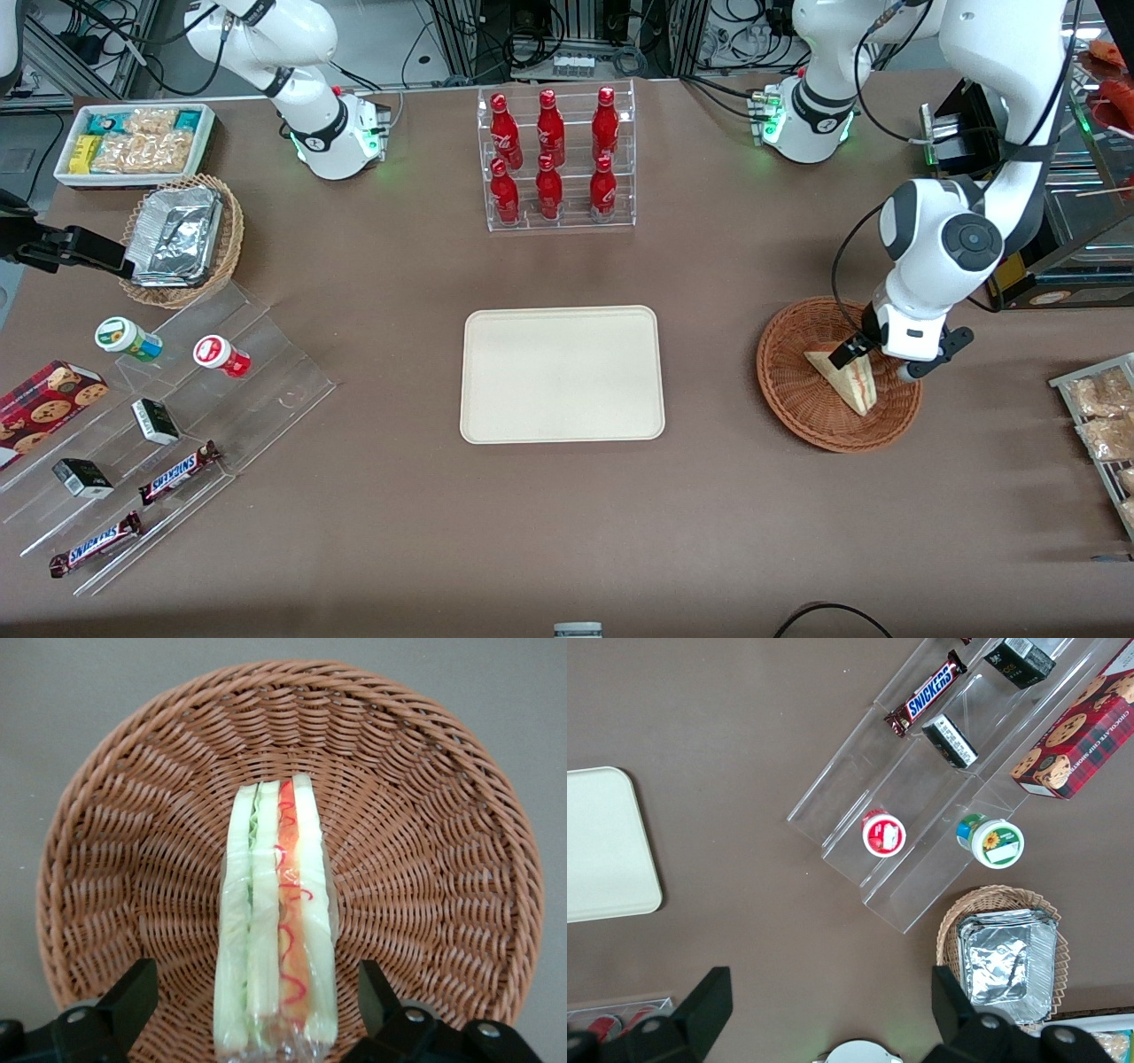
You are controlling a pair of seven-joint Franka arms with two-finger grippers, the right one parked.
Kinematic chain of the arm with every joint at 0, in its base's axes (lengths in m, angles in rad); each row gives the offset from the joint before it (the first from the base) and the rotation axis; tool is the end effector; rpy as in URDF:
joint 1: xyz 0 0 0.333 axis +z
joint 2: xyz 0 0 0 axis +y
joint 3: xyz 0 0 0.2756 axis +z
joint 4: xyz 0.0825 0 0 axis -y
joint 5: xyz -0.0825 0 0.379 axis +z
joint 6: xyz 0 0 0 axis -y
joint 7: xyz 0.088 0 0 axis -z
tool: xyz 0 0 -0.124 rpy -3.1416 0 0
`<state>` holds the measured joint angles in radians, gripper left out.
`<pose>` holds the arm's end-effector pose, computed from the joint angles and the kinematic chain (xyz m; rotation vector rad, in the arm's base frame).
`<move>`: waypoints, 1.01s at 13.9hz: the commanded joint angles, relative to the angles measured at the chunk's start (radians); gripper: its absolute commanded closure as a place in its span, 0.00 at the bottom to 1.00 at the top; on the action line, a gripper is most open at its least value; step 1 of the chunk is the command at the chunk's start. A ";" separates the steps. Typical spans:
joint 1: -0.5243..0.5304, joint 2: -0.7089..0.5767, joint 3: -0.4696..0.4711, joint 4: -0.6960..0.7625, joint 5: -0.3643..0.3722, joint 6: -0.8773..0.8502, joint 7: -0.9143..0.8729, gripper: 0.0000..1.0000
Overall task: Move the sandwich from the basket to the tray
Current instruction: 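Close the left gripper on the wrapped sandwich in the basket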
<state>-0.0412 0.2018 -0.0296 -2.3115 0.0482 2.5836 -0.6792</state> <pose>0.5207 -0.0378 0.2109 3.0072 0.8798 0.1149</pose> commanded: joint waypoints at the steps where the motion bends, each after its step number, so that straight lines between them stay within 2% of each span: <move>1: 0.007 0.022 -0.007 -0.017 -0.007 0.050 -0.020 0.00; 3: 0.007 0.036 -0.007 -0.014 -0.007 0.056 -0.048 0.05; 4: 0.006 0.042 -0.009 -0.008 -0.007 0.058 -0.074 0.15; 6: 0.003 0.042 -0.010 -0.005 -0.007 0.063 -0.100 0.56; 7: 0.003 0.042 -0.010 0.000 -0.007 0.063 -0.099 0.72; 8: -0.002 0.042 -0.012 0.009 -0.005 0.061 -0.097 0.81; 11: -0.012 0.028 -0.015 0.026 0.002 0.040 -0.086 0.81; 14: -0.049 -0.027 -0.016 0.090 0.010 -0.139 -0.080 0.79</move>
<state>-0.0671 0.2280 -0.0462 -2.2665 0.0493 2.5638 -0.7573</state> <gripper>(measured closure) 0.771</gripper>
